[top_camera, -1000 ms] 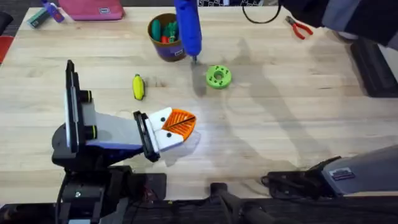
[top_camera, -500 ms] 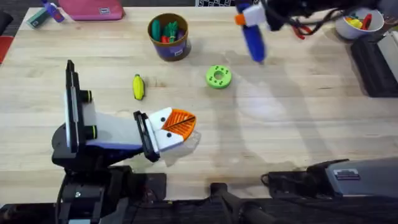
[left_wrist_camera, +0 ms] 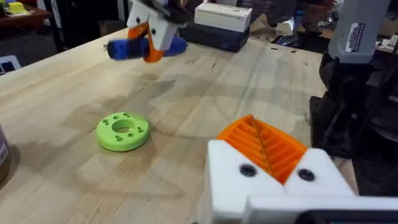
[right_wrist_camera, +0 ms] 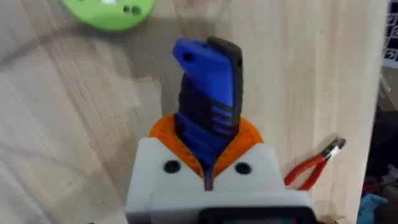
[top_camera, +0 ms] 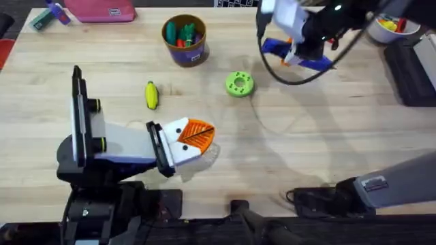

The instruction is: Pick up the gripper from the table and insert it into the empty holder that is missing its gripper. Then pick up a screw, insert it into the mounting hole, and use the screwdriver to tighten it. Finally, clean up the table by picking up the vegetable and placing it into the bucket.

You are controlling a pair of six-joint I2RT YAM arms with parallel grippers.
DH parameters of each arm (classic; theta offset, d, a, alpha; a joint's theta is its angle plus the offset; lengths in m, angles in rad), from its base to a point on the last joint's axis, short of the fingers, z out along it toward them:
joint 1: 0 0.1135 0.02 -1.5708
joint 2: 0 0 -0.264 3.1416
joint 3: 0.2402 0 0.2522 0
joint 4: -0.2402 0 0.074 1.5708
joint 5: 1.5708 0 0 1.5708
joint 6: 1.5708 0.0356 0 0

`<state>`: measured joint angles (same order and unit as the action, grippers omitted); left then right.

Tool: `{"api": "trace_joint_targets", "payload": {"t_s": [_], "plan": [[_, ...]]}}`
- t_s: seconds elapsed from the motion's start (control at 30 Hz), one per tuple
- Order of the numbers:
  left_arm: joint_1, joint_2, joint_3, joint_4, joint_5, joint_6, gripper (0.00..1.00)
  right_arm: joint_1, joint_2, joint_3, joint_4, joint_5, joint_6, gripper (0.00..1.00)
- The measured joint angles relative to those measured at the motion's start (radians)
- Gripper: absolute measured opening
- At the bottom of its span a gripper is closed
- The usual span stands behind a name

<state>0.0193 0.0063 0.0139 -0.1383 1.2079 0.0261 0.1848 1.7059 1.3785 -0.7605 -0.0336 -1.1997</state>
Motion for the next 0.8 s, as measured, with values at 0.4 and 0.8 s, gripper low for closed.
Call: {"api": "trace_joint_targets", "payload": {"t_s": [0.4,0.8], "plan": [[0.0,0.0,0.0,0.007,-0.032,0.0,0.019,0.0,0.191,0.0,0.006,0.077,-0.088,0.025],[0.0,0.0,0.0,0.008,-0.038,0.0,0.019,0.0,0.191,0.001,0.013,0.094,-0.063,0.989]]}}
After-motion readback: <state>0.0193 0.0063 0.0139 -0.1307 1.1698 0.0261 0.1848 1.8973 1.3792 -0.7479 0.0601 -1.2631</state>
